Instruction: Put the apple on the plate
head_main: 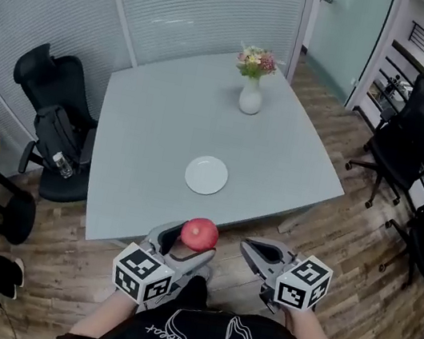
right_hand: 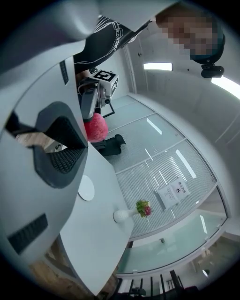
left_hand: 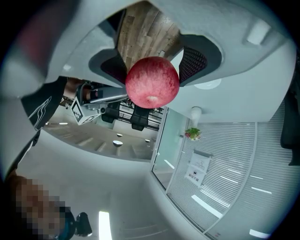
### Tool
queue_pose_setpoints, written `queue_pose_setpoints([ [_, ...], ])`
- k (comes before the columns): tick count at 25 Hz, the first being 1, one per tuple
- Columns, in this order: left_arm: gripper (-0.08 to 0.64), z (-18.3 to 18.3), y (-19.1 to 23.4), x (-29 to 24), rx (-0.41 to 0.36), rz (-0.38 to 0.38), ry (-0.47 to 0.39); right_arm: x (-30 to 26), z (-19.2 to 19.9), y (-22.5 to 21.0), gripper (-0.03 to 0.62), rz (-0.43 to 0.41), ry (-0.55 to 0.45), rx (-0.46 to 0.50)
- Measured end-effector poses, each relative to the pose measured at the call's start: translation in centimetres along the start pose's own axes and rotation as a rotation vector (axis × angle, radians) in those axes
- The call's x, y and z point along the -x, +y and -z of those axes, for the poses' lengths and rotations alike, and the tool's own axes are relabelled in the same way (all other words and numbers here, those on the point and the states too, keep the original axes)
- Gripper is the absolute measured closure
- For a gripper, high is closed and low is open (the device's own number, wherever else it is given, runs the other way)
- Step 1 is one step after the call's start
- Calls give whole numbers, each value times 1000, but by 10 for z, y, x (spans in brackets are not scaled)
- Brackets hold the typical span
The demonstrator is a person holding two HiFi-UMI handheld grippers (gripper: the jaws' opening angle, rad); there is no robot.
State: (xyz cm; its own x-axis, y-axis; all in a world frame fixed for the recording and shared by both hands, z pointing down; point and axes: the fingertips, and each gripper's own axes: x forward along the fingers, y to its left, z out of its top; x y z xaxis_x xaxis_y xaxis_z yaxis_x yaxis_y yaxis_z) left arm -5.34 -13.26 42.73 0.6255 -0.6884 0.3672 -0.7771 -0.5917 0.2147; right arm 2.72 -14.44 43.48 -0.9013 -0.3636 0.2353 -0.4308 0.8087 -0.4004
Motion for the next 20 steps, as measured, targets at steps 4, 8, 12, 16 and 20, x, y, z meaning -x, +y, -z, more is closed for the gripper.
queue_pose_setpoints([
  [4,207,-4,43,-21,-21,-3,23,-27,-3,-22,584,31,23,-20],
  [8,208,-8,82,-43,-31,-12,44,-50,-4,-44,584,55,47,-40],
  [12,207,-9,114,-64,-37,-12,56,-67,0,-66,584,78,65,-77],
  [16,207,-7,144,-86,-45,-38,79,-80,0,-87,584,99,71,-117],
  [20,207,-2,168,-106,-29,-64,88,-88,4,-103,584,119,80,-143],
])
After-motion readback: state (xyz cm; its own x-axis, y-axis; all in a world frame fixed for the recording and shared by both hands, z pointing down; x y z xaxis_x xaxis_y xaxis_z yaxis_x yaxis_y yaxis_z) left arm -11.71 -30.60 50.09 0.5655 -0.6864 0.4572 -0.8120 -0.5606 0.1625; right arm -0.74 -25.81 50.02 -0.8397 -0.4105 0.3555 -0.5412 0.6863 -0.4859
